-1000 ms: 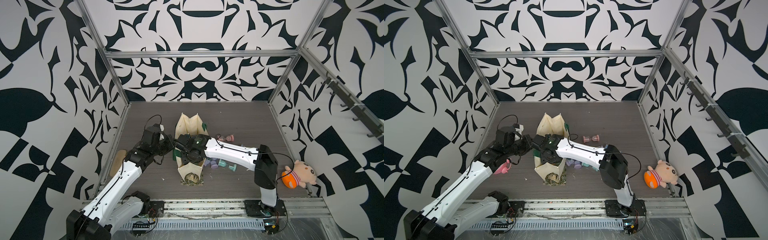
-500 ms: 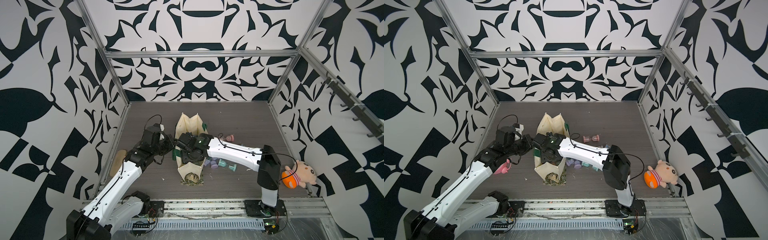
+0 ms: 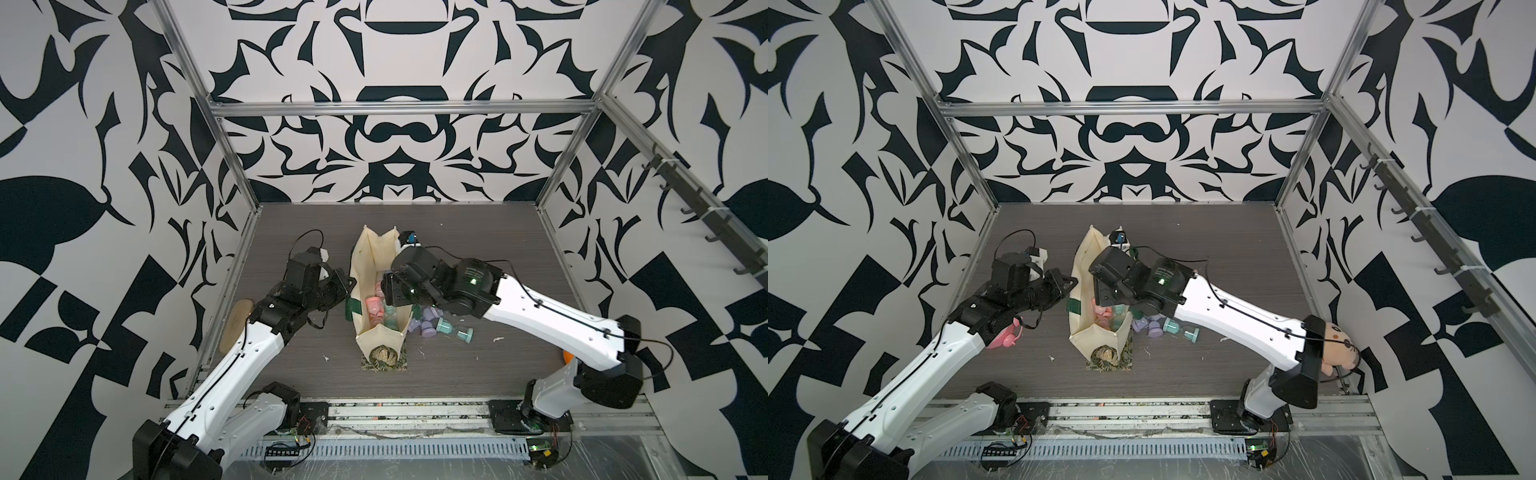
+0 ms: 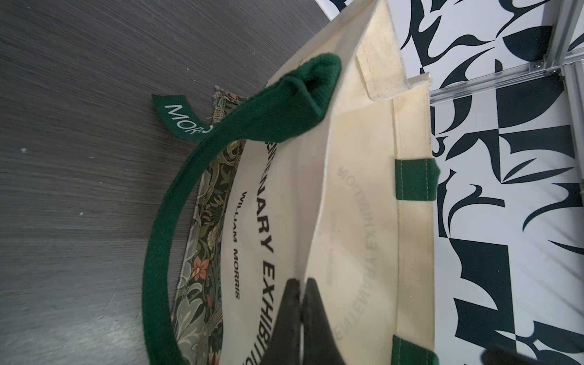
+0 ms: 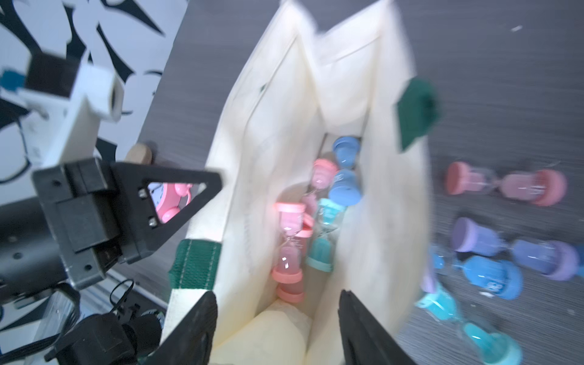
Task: Put the hourglass into the canvas bag
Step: Place the hourglass in the canvas bag, then pick up the hourglass from the center of the board.
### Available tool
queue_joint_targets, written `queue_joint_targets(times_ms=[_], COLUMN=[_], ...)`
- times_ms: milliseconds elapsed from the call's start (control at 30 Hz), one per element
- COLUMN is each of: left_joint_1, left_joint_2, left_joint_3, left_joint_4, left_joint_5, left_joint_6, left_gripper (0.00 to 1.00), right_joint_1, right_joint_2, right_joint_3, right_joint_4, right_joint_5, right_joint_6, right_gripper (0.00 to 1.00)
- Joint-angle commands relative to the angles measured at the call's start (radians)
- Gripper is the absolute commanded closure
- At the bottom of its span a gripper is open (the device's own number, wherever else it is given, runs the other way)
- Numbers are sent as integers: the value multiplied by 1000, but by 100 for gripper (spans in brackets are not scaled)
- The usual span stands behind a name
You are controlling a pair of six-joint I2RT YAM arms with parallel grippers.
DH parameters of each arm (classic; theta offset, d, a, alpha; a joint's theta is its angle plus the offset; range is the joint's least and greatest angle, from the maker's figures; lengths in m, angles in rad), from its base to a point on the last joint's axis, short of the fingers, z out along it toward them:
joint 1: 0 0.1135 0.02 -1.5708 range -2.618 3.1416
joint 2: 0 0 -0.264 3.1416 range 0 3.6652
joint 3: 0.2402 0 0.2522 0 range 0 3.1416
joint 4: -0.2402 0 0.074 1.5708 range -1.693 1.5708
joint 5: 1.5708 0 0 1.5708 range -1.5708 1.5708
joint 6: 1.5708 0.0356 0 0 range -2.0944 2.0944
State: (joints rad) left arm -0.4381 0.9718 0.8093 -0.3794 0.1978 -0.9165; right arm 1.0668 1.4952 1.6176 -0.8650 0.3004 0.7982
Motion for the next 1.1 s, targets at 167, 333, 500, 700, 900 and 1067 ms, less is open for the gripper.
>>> queue_joint_targets(times_ms=[167, 333, 500, 700, 900, 1067], left_joint_1=[-2, -2, -2, -2, -2, -2], left_joint_2=[2, -1, 2, -1, 0, 4], left_joint_3=[-16, -16, -18, -18, -18, -15], left_joint_4=[-4, -2, -3, -4, -2, -1], left_joint_5=[11, 12, 12, 16, 16, 17], left_joint_6=[13, 14, 14, 16, 14, 14], left_gripper=[100, 100, 100, 100, 100, 100], right_joint_1=[-237, -367, -453, -589, -744, -784], right_joint_2=[-160, -206, -220, -214, -151, -92], right_joint_3=[-217, -353, -440, -486, -521, -528], right_joint_4=[-80, -85, -81, -80, -51, -20], right_joint_5=[9, -39, -51, -55, -96, -90], right_joint_6=[44, 53, 26, -77, -207, -274], right_gripper=[33, 33, 33, 29, 28, 26])
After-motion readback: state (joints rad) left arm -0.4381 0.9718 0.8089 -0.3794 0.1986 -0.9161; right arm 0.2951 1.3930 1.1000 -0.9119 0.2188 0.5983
